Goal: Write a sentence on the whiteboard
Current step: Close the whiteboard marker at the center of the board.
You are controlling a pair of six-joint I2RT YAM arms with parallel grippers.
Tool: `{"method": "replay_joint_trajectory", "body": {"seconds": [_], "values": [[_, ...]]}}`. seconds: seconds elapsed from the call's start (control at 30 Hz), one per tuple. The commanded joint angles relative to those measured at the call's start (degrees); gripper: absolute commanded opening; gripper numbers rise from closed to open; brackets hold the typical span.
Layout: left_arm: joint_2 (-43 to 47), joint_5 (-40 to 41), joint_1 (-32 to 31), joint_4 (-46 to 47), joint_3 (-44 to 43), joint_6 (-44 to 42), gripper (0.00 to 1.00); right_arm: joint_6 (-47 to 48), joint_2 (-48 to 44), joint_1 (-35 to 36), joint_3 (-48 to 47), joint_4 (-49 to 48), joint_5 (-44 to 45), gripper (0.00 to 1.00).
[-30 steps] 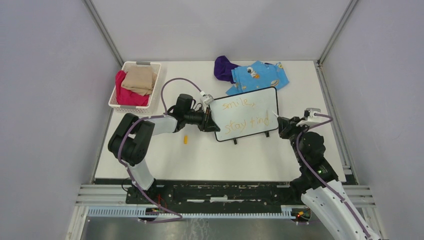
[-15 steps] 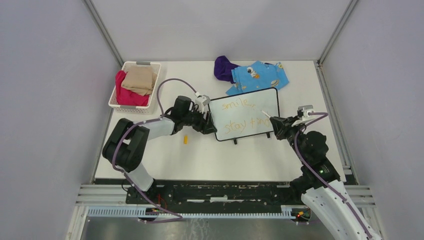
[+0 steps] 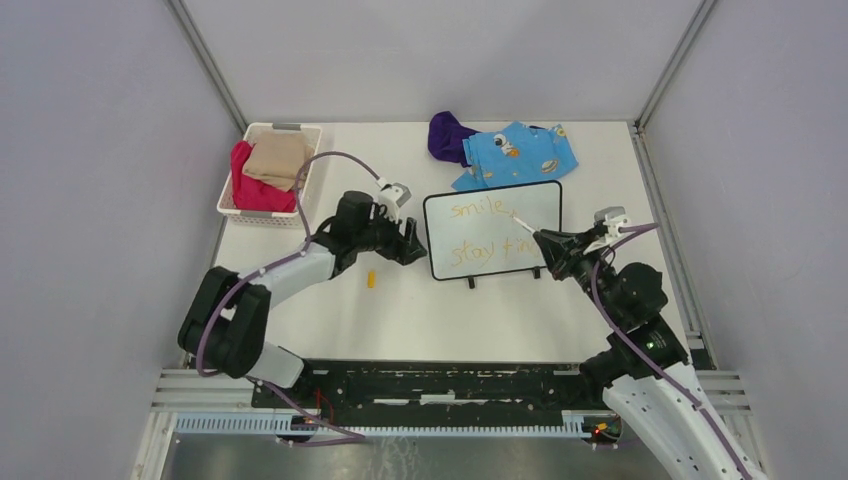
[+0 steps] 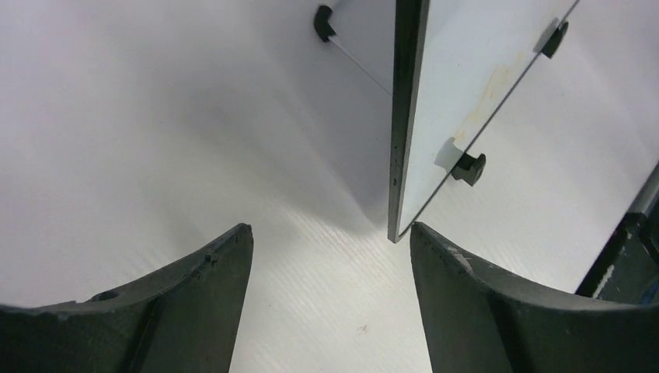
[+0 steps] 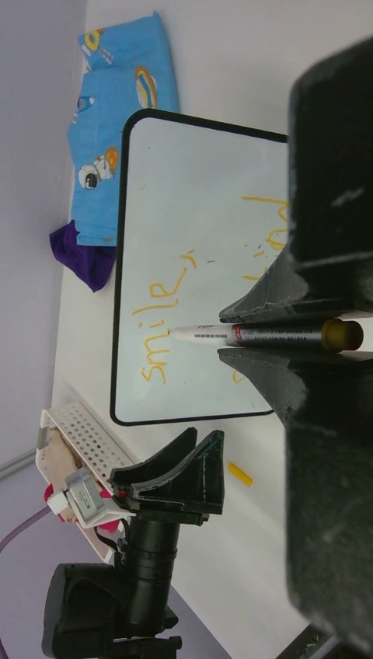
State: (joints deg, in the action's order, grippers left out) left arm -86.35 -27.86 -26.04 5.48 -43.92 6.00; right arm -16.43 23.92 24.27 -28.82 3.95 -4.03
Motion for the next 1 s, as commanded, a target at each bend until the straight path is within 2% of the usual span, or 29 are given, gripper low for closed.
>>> {"method": "replay_joint_trajectory", "body": {"seconds": [0.0,0.13,0.23,0.3,0.47,0.57,0.7,0.83,0.97], "values": [[10.34,16.82,0.37,-1.53,0.08,3.04,0.8,2.16,-0.65,0.99,-4.24,-2.63,-3.18,0.0],[19.14,34.18,0.81,-8.53,-1.64,7.15,0.84,2.71,1.25,2.8,-5.73,-3.11,-5.8,0.0],[23.87,44.9,1.29,-14.13,-2.88,11.27,0.97,2.91,2.98,4.54,-7.03,-4.32,-7.86,0.0],[25.93,49.23,1.55,-16.7,-3.27,13.11,1.0,3.01,4.65,5.67,-8.16,-5.73,-8.56,0.0],[28.34,53.48,1.71,-20.07,-3.54,17.72,1.0,4.28,9.27,9.84,-10.71,-7.17,-7.32,0.0],[28.51,52.58,1.98,-21.2,-4.13,19.32,1.0,6.42,11.24,13.8,-10.87,-6.72,-2.79,0.0],[26.33,43.16,2.07,-24.65,-5.95,18.1,1.0,8.76,10.82,16.59,-8.57,-6.71,2.43,0.0],[23.51,35.44,2.11,-31.59,-7.87,16.84,0.97,10.54,6.39,16.62,-3.92,-6.93,2.43,0.0],[20.73,32.43,2.05,-34.69,-8.02,15.66,0.96,11.32,0.51,16.66,0.45,-5.12,2.46,0.0]]}}
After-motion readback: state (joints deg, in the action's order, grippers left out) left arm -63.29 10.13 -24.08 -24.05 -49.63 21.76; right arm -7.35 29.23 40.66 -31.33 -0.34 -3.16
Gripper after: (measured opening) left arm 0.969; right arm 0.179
